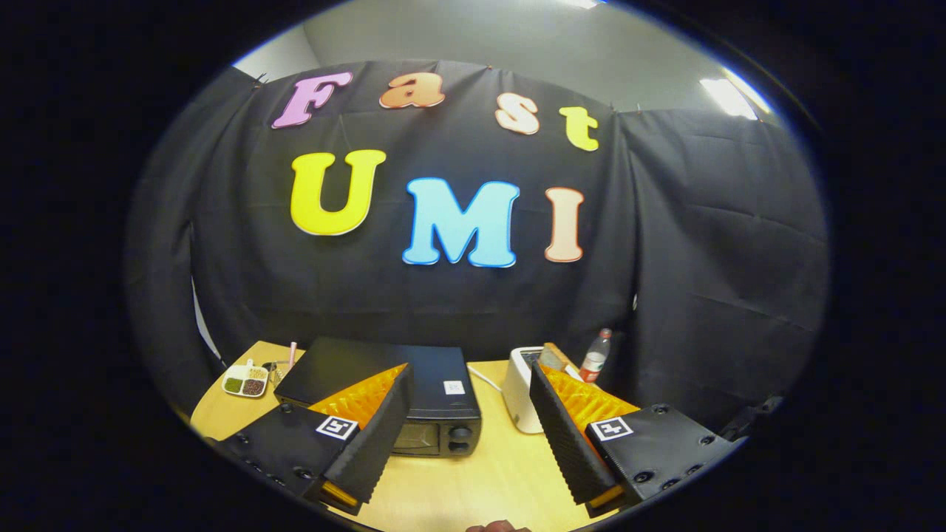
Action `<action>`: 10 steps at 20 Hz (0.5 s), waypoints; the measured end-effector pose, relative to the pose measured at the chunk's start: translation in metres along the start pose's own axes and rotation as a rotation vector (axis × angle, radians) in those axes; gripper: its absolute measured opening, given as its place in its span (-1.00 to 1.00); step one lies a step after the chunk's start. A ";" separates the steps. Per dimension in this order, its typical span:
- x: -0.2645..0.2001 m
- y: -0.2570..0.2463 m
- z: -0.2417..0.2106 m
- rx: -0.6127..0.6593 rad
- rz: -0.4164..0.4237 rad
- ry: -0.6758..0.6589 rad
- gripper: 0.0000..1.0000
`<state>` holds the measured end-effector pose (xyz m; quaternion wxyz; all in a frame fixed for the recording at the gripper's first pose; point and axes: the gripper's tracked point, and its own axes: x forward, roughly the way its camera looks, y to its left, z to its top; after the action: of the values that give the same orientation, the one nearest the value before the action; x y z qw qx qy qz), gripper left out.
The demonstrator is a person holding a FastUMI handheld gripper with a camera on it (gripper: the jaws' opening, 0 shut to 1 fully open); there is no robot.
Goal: Open the toaster oven, put the food inside, and close the toaster oven door.
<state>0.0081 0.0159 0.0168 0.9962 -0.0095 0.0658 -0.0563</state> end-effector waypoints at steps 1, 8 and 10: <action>-0.006 -0.015 0.001 0.002 -0.020 -0.015 0.97; -0.016 -0.054 -0.005 0.001 -0.038 -0.041 0.96; -0.007 -0.049 -0.006 -0.009 0.012 -0.020 0.97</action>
<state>-0.0047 -0.0320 0.0126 0.9971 -0.0143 0.0560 -0.0500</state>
